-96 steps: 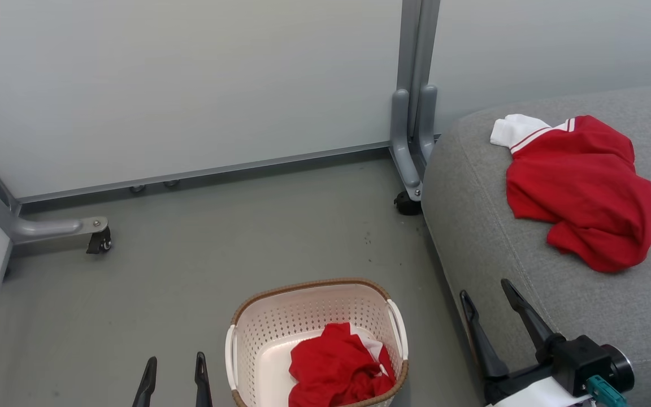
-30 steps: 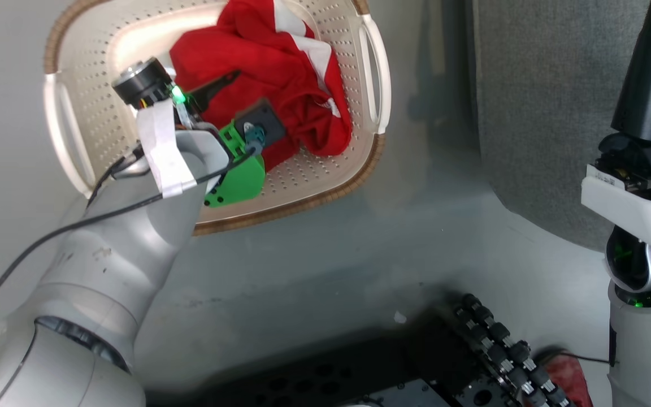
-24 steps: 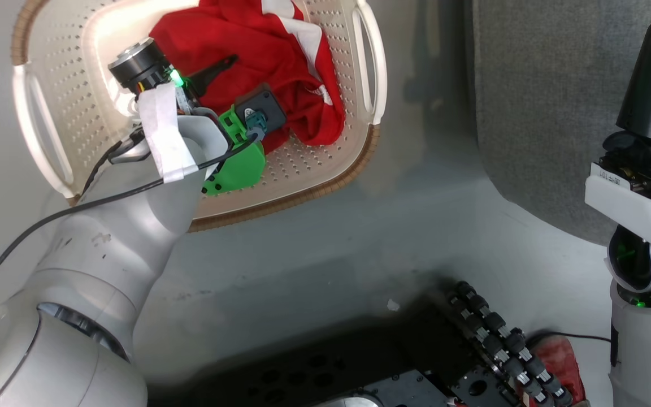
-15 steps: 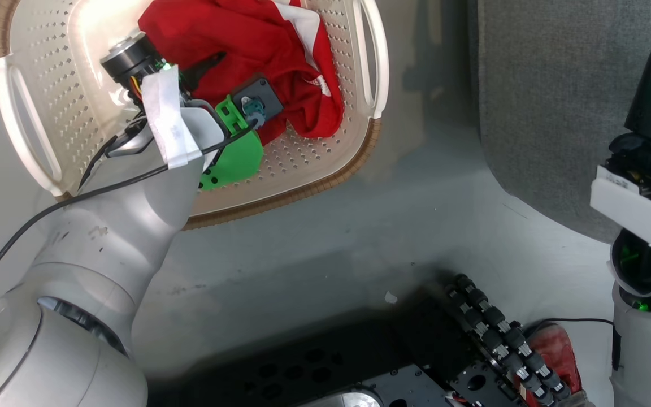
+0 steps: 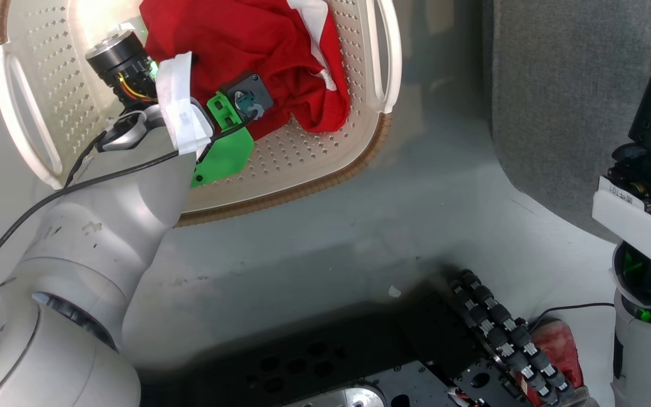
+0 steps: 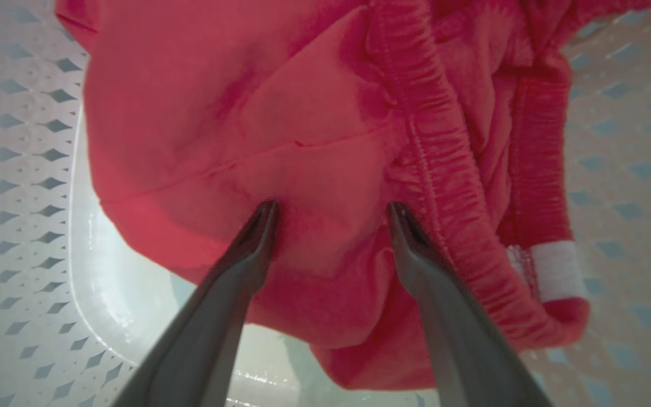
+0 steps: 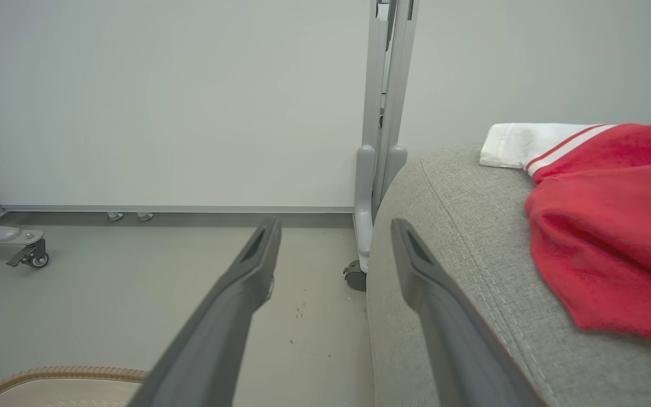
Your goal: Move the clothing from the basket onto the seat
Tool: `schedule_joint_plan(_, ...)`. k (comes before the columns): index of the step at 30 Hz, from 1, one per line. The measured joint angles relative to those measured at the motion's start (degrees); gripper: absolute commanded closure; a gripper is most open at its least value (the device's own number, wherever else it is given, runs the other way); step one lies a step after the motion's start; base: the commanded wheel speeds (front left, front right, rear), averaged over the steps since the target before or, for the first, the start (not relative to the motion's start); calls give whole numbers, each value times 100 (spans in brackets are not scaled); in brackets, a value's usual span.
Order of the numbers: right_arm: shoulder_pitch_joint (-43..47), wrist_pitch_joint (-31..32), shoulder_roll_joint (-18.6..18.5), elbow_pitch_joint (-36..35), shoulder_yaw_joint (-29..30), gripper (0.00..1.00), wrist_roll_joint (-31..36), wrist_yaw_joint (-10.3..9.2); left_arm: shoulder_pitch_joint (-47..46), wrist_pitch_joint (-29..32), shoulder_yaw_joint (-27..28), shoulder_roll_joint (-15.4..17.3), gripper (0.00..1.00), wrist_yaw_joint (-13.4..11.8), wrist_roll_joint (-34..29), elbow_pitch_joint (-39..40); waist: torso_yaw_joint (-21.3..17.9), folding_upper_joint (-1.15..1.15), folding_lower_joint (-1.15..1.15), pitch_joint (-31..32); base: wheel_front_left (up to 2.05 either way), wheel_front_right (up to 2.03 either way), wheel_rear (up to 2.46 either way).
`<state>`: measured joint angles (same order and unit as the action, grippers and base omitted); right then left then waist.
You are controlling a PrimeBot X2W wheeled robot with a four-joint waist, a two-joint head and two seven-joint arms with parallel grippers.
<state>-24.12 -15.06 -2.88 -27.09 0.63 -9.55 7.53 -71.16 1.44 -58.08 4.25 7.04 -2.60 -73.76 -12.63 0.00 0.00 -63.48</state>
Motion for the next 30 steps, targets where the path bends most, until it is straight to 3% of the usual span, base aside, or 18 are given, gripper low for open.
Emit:
schedule_joint_plan(4,1,0,0,-19,-13,0,12,0,-18,108,-108,9,0,-7,-16,-1,33,0,0,-19,0,0,0)
schedule_joint_plan(5,1,0,0,-21,-14,0,12,0,-19,118,-121,14,13,-7,-24,-1,40,0,0,-21,0,0,0)
schedule_joint_plan(6,1,0,0,-23,-19,0,12,0,-23,166,-133,22,63,-7,-27,-2,47,0,0,-23,0,0,0)
schedule_joint_plan(7,1,0,0,-25,-21,0,12,0,-26,219,-138,33,100,-7,-27,-3,52,0,0,-26,0,0,0)
schedule_joint_plan(13,0,0,0,-27,-40,0,13,0,-60,376,-186,76,100,-103,-11,-5,51,0,0,-32,0,0,0)
schedule_joint_plan(24,-162,0,0,43,-48,0,-46,0,-107,-236,-79,78,100,-311,268,-10,41,0,0,28,0,0,0)
schedule_joint_plan(30,-427,0,1,137,-71,0,-140,0,-44,-793,309,49,100,-460,738,-5,7,0,0,195,0,0,0)
